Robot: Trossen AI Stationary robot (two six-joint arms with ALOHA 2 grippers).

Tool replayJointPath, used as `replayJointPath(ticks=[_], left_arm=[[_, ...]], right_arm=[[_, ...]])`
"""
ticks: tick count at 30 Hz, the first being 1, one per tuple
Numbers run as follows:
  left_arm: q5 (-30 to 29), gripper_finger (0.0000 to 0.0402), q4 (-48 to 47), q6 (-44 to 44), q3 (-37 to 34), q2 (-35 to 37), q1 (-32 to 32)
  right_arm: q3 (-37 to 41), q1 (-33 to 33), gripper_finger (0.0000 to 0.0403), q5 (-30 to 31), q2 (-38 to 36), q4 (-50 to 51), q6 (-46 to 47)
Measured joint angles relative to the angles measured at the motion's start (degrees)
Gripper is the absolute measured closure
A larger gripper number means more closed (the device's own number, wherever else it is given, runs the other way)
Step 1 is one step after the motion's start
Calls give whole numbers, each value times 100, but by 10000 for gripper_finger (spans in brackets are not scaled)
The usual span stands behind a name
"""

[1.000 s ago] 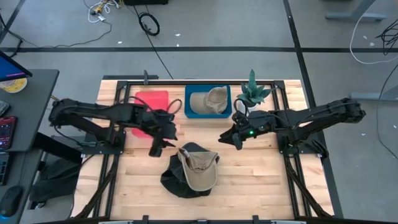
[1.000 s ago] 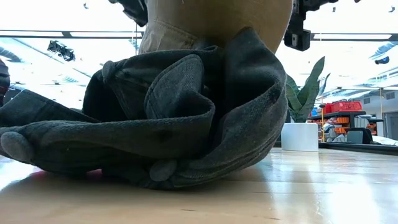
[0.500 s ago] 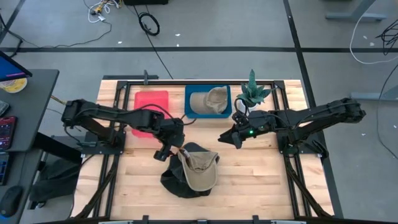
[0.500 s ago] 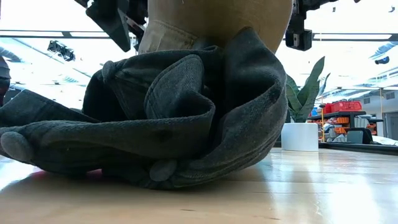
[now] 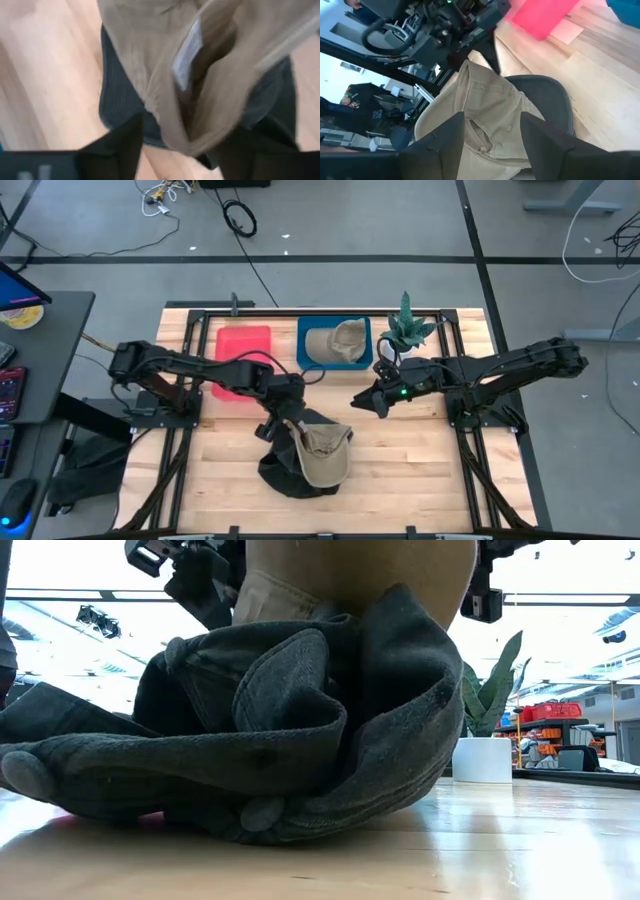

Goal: Pick & Place hat
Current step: Put the brown cap into the blue bin

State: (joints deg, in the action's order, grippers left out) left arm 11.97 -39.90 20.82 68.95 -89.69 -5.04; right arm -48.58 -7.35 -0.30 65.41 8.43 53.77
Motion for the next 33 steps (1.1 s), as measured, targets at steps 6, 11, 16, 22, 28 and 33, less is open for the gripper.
replayJointPath(ticks=[6,11,16,22,28,33], left_arm=[[495,361,119,-6,0,11,-1],[589,395,107,-478,0,11,11],[587,398,48,-965,32,183,0],[429,399,8,-1578,730,522,113],[-600,400,23,-1896,1977,806,281],[-1394,400,31,-1851,3044,964,555]], right_arm=[[0,2,208,129,0,11,130],[0,2,208,129,0,11,130],[0,0,208,88,0,9,124],[0,-68,208,-294,0,-376,193],[0,-233,208,-536,-2,-1137,0],[0,-295,208,-533,-2,-1298,-239]])
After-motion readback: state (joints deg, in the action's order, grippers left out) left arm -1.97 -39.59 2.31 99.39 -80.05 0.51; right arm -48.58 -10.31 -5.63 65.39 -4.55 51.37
